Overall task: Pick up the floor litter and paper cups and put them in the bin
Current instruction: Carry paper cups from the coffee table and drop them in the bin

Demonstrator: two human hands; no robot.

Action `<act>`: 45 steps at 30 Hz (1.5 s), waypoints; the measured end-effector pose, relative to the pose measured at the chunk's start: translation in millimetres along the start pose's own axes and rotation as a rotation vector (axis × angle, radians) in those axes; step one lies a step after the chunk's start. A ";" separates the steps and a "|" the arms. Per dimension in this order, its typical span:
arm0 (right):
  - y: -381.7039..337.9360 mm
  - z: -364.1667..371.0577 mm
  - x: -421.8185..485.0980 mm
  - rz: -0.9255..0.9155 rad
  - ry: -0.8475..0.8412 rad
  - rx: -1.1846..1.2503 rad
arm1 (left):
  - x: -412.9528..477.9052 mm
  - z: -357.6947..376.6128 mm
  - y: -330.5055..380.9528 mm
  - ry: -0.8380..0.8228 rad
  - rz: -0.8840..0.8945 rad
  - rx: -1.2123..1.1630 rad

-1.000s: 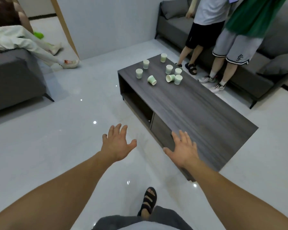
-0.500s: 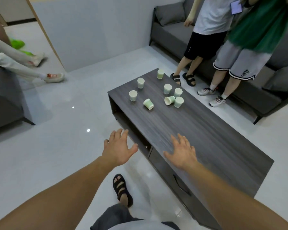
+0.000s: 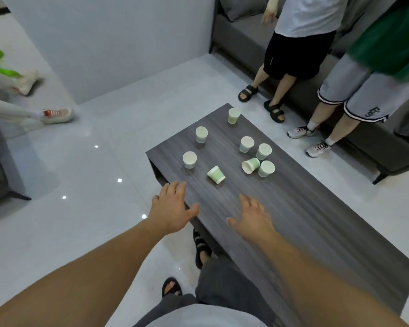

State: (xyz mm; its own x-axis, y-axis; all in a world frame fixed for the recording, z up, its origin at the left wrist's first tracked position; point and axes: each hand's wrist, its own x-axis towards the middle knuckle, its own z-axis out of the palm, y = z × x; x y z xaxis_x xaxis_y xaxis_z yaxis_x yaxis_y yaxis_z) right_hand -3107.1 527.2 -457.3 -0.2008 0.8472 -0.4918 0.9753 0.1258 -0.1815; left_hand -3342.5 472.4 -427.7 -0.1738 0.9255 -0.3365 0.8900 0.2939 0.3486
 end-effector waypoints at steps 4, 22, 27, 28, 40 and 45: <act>-13.2 -10.2 79.1 -0.038 -0.068 0.013 | 59.8 -3.0 -0.8 -0.051 -0.041 -0.016; -13.5 100.0 333.5 0.048 -0.233 0.033 | 268.2 94.3 -39.3 -0.318 -0.142 -0.198; -27.1 87.9 309.6 -0.152 -0.221 0.326 | 276.0 90.8 -37.9 -0.336 -0.164 -0.370; -33.6 79.4 303.9 -0.223 -0.219 0.358 | 276.8 88.2 -37.4 -0.349 -0.169 -0.421; -88.8 45.5 342.4 -0.581 -0.056 0.155 | 263.3 61.2 -88.2 -0.065 -0.341 -0.682; -118.1 63.5 379.5 -0.526 -0.083 -0.150 | 232.8 71.8 -123.0 -0.091 -0.463 -0.533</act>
State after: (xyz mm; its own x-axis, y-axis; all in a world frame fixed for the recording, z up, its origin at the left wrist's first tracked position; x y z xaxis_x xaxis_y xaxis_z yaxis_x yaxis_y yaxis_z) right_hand -3304.3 801.1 -676.6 -0.6654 0.6076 -0.4337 0.7425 0.5984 -0.3009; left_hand -3462.1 634.5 -611.8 -0.4275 0.6605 -0.6172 0.4020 0.7505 0.5246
